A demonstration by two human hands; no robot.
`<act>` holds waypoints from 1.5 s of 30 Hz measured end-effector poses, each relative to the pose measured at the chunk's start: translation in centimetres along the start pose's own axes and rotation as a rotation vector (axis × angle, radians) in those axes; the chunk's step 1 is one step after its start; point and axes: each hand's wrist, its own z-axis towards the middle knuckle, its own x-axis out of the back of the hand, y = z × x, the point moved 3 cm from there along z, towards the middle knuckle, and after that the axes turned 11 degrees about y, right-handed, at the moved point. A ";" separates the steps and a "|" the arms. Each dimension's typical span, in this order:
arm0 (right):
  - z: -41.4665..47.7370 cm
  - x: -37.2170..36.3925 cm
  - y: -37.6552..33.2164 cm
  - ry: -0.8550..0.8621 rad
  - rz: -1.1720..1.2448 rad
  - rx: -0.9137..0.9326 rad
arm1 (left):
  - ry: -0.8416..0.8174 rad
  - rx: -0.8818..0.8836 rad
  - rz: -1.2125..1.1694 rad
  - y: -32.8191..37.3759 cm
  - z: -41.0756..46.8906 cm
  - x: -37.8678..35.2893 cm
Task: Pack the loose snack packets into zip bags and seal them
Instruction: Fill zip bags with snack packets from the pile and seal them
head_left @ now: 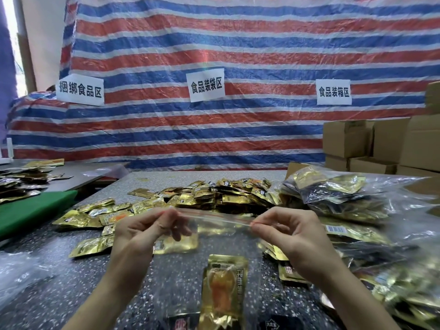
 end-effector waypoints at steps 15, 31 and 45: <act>0.6 1.2 1.5 0.122 0.064 -0.083 | -0.077 -0.060 0.037 0.3 -0.3 -0.6; -1.8 -4.2 2.5 -0.256 0.057 -0.167 | 0.070 0.130 -0.193 0.4 -0.3 -1.2; 0.5 2.5 3.9 0.477 -0.738 0.041 | -0.014 0.191 0.266 -3.0 -1.8 -1.8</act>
